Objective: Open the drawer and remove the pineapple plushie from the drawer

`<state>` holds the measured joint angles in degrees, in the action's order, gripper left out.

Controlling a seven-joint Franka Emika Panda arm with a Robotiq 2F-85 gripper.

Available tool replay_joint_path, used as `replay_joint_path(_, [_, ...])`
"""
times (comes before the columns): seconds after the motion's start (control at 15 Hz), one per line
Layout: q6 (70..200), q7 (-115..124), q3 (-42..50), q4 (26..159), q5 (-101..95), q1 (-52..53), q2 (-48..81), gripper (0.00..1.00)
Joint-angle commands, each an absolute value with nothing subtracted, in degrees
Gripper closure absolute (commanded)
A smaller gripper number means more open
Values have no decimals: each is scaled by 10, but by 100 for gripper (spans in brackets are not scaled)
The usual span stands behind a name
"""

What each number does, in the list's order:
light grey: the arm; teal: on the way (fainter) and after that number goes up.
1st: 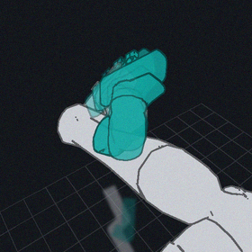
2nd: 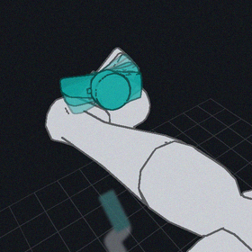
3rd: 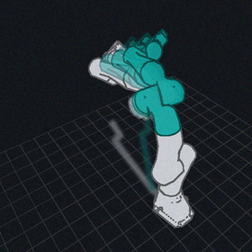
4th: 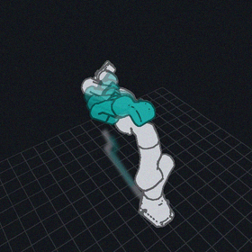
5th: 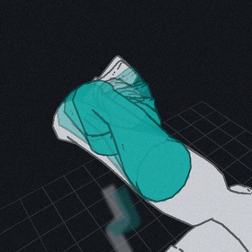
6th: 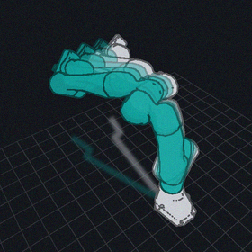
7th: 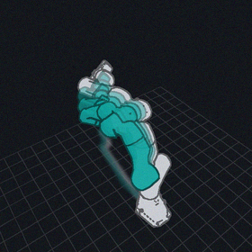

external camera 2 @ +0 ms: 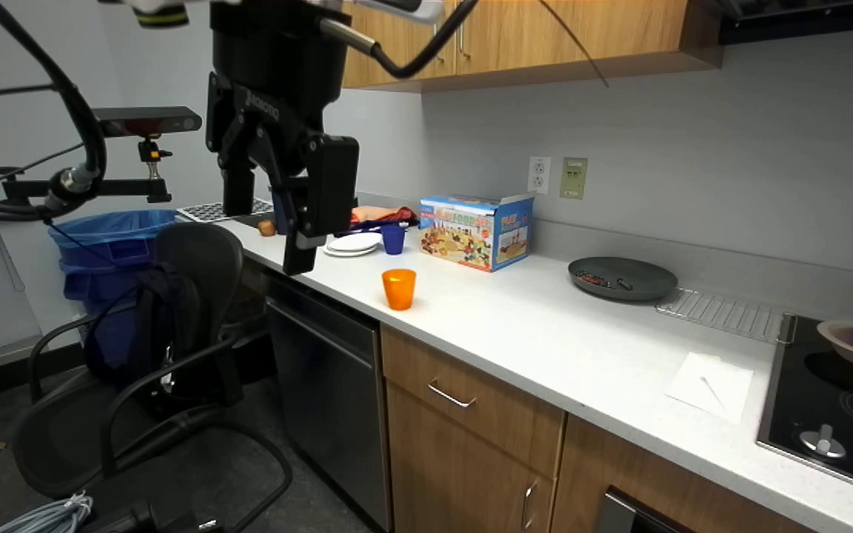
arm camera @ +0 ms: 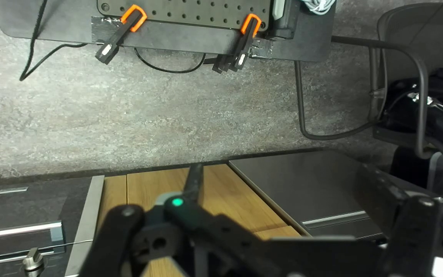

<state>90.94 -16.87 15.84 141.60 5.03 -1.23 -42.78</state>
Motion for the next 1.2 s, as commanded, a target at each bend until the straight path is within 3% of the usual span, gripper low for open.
replay_joint_path(0.0, [917, -173, 144, 1420, 53, -25, -425, 0])
replay_joint_path(0.47, [1010, -137, 73, 1482, 27, -12, -396, 0])
replay_joint_path(1.13, [1264, 7, -40, 1495, -7, 3, -221, 0])
